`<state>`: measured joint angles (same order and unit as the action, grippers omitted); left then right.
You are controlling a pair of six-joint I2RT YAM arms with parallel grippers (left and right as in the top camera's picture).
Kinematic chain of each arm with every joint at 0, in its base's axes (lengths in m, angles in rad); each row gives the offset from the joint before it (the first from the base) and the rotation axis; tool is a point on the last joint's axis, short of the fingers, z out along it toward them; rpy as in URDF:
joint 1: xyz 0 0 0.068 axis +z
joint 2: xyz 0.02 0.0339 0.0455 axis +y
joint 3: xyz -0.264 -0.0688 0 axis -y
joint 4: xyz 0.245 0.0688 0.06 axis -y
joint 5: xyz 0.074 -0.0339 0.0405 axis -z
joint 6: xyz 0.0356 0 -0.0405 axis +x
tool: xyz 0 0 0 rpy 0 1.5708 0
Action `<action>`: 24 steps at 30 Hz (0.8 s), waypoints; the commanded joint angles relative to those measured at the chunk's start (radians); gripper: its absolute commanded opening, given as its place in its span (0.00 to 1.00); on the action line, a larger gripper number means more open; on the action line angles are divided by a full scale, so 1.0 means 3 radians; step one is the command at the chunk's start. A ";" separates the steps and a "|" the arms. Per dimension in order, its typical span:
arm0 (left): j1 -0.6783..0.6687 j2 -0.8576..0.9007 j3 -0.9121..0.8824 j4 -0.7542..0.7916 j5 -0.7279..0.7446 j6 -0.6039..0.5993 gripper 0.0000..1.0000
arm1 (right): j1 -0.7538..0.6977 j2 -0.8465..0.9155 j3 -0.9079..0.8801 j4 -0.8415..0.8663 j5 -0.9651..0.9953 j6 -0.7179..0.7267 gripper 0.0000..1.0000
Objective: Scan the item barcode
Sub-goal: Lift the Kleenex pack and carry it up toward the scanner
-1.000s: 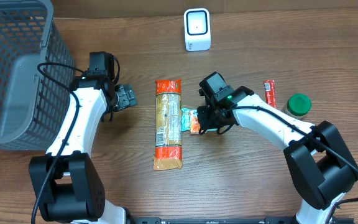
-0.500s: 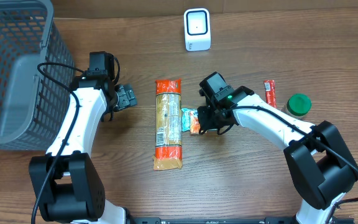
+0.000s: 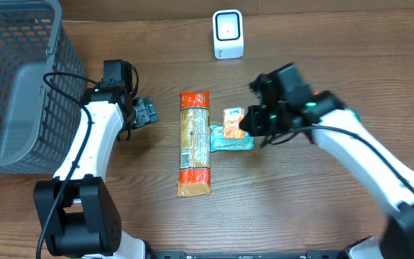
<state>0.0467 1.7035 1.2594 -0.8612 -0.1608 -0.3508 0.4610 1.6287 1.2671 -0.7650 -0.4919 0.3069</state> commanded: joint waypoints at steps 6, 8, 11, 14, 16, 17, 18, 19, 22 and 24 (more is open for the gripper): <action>-0.0008 -0.0066 0.0037 0.0005 0.0003 0.0048 1.00 | -0.0366 -0.0301 0.0013 -0.0361 -0.1882 -0.0863 0.04; -0.0008 -0.0066 0.0037 0.0005 0.0003 0.0048 1.00 | -0.0465 -0.0319 0.0013 -0.0401 -0.2299 -0.1036 0.04; -0.0006 -0.0066 0.0037 0.0005 0.0003 0.0048 1.00 | -0.0627 -0.0331 0.0013 -0.0474 -0.2922 -0.1339 0.04; -0.0004 -0.0066 0.0037 0.0005 0.0003 0.0048 1.00 | -0.0815 -0.0331 0.0013 -0.0650 -0.3310 -0.1663 0.04; -0.0004 -0.0066 0.0037 0.0005 0.0003 0.0048 1.00 | -0.0941 -0.0331 0.0013 -0.0851 -0.3466 -0.1926 0.04; -0.0004 -0.0066 0.0037 0.0005 0.0003 0.0048 1.00 | -0.1005 -0.0331 0.0013 -0.1007 -0.3555 -0.2125 0.04; -0.0004 -0.0066 0.0037 0.0005 0.0003 0.0048 1.00 | -0.1049 -0.0331 0.0013 -0.1148 -0.3593 -0.2275 0.04; -0.0004 -0.0066 0.0037 0.0005 0.0003 0.0048 1.00 | -0.1099 -0.0331 0.0013 -0.1301 -0.3593 -0.2433 0.04; -0.0005 -0.0066 0.0037 0.0005 0.0003 0.0048 1.00 | -0.1212 -0.0337 0.0013 -0.1801 -0.3593 -0.2953 0.04; -0.0004 -0.0066 0.0037 0.0005 0.0003 0.0048 1.00 | -0.1270 -0.0337 0.0013 -0.2120 -0.3593 -0.3229 0.04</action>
<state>0.0467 1.7035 1.2594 -0.8612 -0.1612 -0.3508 0.0982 1.5566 1.2675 -1.3479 -1.5002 -0.4412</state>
